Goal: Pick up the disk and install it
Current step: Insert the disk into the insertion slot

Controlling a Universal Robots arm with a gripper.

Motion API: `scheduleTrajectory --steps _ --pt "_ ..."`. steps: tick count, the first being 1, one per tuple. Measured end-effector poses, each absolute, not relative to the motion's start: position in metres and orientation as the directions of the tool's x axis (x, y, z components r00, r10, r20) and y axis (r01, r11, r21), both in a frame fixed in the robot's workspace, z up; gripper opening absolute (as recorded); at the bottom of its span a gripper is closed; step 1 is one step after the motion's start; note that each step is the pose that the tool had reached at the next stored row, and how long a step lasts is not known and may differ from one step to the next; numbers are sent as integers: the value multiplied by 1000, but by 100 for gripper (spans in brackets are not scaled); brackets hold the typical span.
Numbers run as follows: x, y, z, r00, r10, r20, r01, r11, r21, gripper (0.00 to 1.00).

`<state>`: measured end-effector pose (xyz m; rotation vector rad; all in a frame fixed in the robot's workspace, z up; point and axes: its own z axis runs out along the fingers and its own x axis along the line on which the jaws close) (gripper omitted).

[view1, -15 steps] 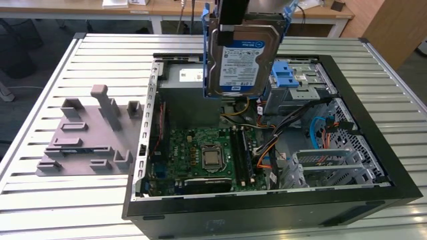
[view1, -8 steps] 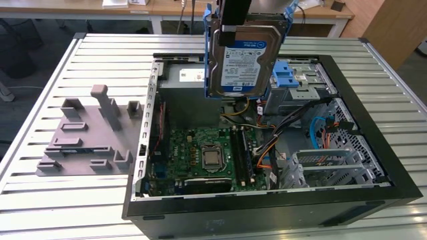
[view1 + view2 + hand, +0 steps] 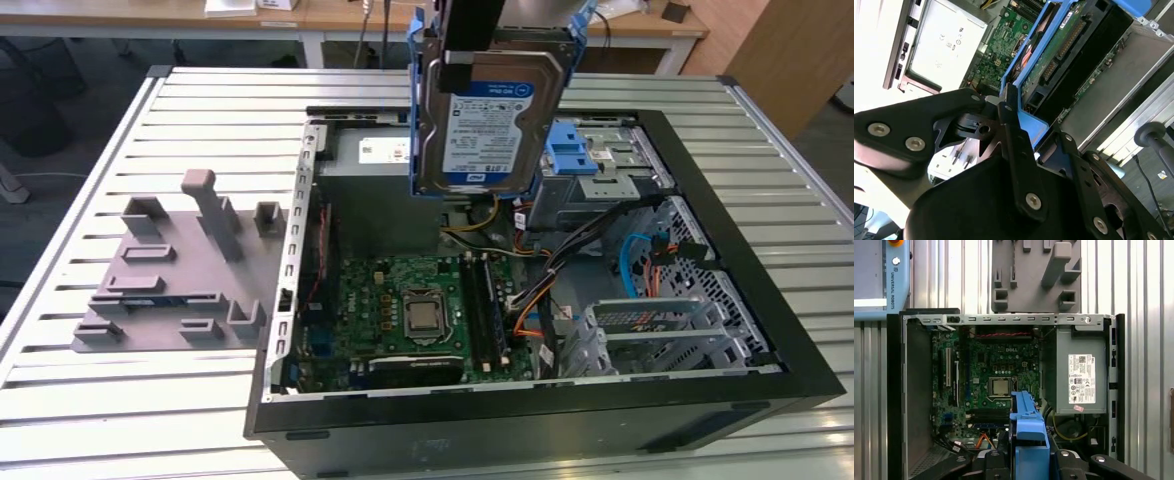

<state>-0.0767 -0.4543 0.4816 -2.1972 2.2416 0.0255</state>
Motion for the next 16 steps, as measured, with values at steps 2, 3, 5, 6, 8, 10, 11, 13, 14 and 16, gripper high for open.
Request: scheduleTrajectory --steps 2,3,5,6,8,10,11,13,14,16 --pt "-77 -455 482 -20 -1000 -13 -1000 20 10 36" --pt "-76 -456 482 -20 -1000 -13 -1000 20 10 36" --pt "-76 -458 482 -20 -1000 -13 -1000 20 10 36" --pt "-76 -459 482 -20 -1000 -13 -1000 20 10 36" --pt "-75 -464 481 -20 -1000 -13 -1000 20 10 36" --pt "-74 -468 481 -20 -1000 -13 -1000 20 10 36" --pt "-74 -470 481 -20 -1000 -13 -1000 20 10 36" --pt "-74 -476 481 -20 -1000 -13 -1000 20 10 36" --pt "-74 -478 481 -20 -1000 -13 -1000 20 10 36" --pt "-73 -482 480 -20 -1000 -13 -1000 20 10 36"
